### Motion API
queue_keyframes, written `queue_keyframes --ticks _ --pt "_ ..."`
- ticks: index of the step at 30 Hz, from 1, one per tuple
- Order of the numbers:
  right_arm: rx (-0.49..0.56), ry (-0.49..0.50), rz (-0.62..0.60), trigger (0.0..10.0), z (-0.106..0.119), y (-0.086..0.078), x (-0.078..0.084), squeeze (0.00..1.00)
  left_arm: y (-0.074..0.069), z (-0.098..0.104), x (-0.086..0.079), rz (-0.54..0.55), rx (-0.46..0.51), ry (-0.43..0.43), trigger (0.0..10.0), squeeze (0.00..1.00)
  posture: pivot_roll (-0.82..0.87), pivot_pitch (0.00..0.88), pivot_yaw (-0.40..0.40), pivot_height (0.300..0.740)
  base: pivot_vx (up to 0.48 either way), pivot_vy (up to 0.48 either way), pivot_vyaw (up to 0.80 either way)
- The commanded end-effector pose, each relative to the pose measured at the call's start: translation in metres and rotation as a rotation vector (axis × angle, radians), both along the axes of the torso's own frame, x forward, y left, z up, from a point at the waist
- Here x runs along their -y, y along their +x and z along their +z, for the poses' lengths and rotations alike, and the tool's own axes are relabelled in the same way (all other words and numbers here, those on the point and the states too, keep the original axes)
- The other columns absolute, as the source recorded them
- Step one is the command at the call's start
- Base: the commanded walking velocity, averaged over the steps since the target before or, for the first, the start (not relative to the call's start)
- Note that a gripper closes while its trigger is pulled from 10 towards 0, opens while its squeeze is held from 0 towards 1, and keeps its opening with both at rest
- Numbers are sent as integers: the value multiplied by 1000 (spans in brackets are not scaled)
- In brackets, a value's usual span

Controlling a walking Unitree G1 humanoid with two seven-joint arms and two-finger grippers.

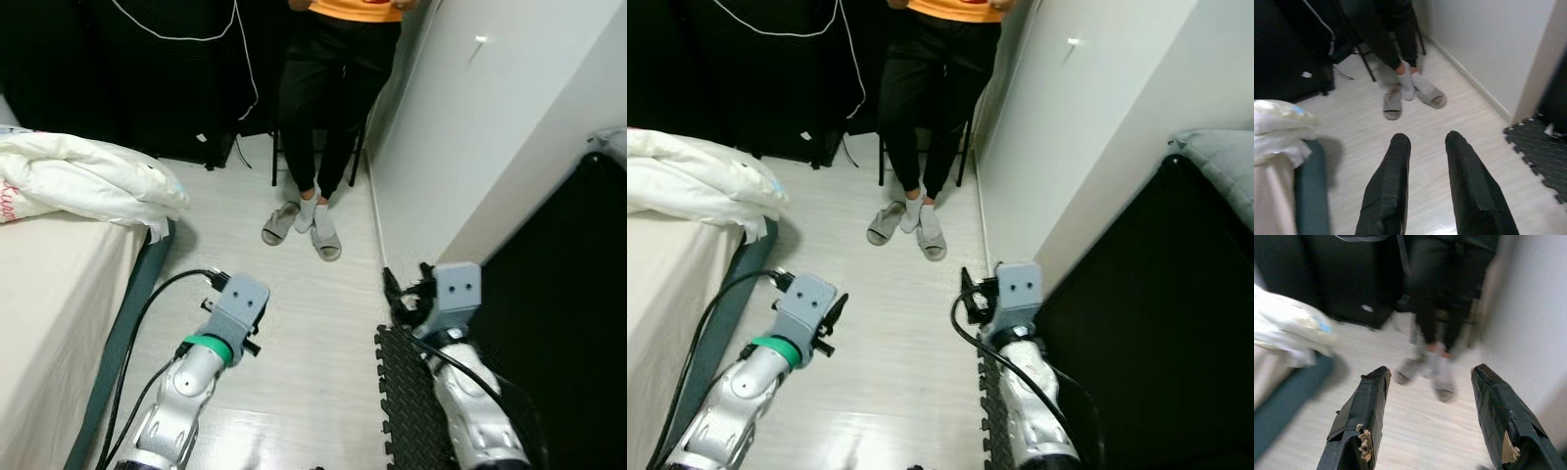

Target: Clean up the room

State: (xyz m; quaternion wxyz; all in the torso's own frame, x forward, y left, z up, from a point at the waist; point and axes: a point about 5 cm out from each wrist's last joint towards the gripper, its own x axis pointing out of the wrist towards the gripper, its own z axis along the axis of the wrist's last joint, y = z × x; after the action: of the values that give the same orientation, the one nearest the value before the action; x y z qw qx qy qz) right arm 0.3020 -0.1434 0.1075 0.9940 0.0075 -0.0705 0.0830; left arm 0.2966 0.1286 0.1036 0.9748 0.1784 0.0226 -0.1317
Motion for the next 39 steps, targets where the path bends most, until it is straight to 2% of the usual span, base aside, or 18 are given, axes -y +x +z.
queue_keyframes --ticks 1,3,4,8,14,16,21,28,33,39 --pt "-16 14 -18 10000 -5 -1 3 0 0 -5 -1 12 -26 -1 10000 0 63 79 12 740 0 0 0" --pt "-15 15 -19 10000 -5 -1 3 0 0 -5 -1 10 -18 4 10000 0 63 79 12 740 0 0 0" --pt "-19 29 -31 10000 -7 -2 2 0 4 -3 0 -1 -11 8 10000 0 44 69 55 740 0 0 0" --pt "-24 82 -96 10000 -13 -8 7 0 12 2 -2 -27 -5 26 10000 0 26 69 99 740 0 0 0" --pt "-21 121 -126 10000 -14 -11 10 0 15 5 -5 -28 -9 28 10000 0 25 70 96 740 0 0 0" --pt "-2 137 -98 10000 -10 -9 4 0 17 8 -4 -14 -3 2 10000 0 27 70 85 740 349 141 0" --pt "12 135 -85 10000 -5 -6 2 0 16 7 -1 -10 2 -10 10000 0 24 75 69 740 390 279 0" --pt "15 133 -88 10000 -5 -7 6 0 15 4 1 -13 -4 -18 10000 0 19 79 63 740 390 279 0" --pt "8 179 -100 10000 -6 -11 11 0 14 2 4 -19 -13 -23 10000 0 6 79 61 740 385 286 0" --pt "11 190 -107 10000 -5 -11 14 0 14 1 8 -28 -23 -37 10000 0 6 79 61 740 314 274 -766"
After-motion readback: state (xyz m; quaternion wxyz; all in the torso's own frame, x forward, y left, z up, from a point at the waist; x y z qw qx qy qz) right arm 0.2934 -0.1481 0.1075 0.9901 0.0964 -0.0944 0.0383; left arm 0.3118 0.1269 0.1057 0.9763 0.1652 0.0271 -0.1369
